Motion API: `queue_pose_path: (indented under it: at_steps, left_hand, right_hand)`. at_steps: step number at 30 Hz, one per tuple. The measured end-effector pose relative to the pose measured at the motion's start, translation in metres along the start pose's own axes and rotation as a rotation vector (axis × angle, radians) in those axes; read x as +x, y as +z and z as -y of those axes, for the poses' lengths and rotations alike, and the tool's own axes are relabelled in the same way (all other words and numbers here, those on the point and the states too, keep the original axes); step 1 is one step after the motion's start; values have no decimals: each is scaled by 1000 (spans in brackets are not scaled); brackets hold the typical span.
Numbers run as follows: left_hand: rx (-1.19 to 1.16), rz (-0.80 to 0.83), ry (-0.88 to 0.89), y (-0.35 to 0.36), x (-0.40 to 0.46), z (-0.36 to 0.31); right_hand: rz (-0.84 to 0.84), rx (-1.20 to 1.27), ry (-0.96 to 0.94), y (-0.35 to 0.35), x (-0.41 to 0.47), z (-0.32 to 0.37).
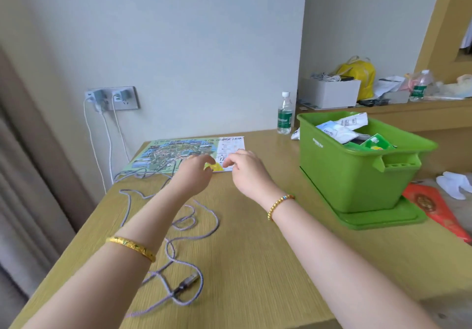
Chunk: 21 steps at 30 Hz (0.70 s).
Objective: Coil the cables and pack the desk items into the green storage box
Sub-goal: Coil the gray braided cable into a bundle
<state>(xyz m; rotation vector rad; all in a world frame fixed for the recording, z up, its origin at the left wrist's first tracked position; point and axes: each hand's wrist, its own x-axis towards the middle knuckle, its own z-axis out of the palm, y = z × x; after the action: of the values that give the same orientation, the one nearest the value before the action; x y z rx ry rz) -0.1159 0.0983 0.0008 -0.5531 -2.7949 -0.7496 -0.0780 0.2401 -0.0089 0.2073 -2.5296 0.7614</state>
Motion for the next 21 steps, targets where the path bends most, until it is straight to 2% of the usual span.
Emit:
queue_pose_path:
  at_steps: [4, 8, 11, 16, 19, 21]
  left_hand:
    - [117, 116, -176, 3, -36, 53]
    - [152, 234, -240, 19, -60, 79]
    - [111, 189, -225, 31, -65, 88]
    - [-49, 37, -192, 43, -52, 80]
    - [-105, -55, -170, 49, -46, 71]
    - [-260, -120, -194, 49, -43, 70]
  right_hand:
    - [251, 48, 62, 59, -25, 11]
    - [420, -3, 77, 95, -43, 8]
    - [412, -135, 42, 105, -47, 1]
    - [336, -101, 73, 101, -42, -15]
    - [293, 56, 137, 95, -36, -22]
    - [256, 229, 241, 88, -32, -24]
